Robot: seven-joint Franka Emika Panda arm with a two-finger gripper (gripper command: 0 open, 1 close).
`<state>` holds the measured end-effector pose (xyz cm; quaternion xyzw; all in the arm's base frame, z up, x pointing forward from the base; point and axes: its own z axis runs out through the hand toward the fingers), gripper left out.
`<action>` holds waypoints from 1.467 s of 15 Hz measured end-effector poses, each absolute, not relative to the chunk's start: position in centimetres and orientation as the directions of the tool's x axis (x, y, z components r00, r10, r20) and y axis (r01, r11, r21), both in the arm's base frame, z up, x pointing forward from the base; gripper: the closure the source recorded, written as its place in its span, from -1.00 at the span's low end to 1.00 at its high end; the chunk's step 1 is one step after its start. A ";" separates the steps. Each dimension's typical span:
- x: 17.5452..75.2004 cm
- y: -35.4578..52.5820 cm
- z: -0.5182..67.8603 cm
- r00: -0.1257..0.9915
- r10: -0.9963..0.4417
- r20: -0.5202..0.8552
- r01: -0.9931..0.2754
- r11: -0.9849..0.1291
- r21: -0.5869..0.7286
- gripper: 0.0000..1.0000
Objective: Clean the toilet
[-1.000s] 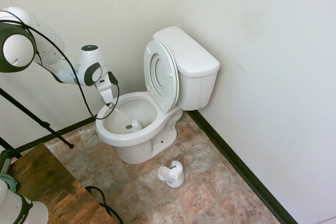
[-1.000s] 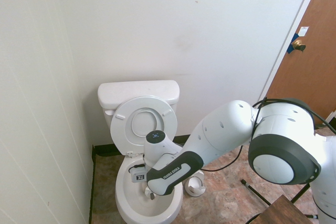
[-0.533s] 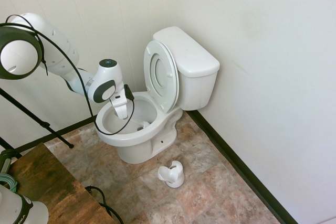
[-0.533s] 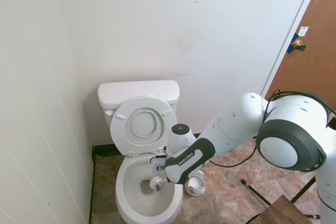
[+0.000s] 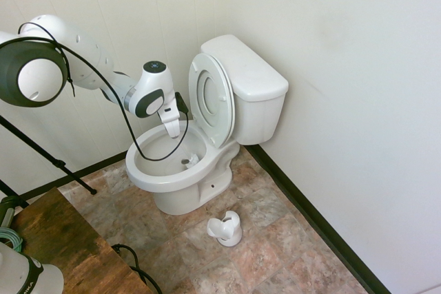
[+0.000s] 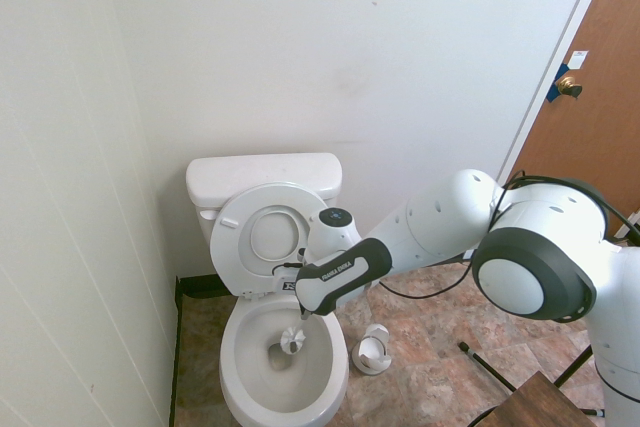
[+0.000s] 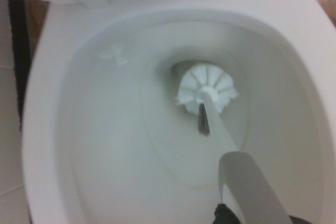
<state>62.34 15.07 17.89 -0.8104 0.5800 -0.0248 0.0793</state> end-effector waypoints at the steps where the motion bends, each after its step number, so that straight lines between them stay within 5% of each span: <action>1: 62.9 16.3 18.5 0.332 -0.942 -0.051 -0.933 -0.320 -0.166 1.00; 11: 62.0 22.5 24.8 0.351 -0.936 -0.002 -0.916 -0.343 -0.206 1.00; 22: 52.9 6.8 41.2 0.157 -0.986 0.063 -0.955 -0.167 -0.246 1.00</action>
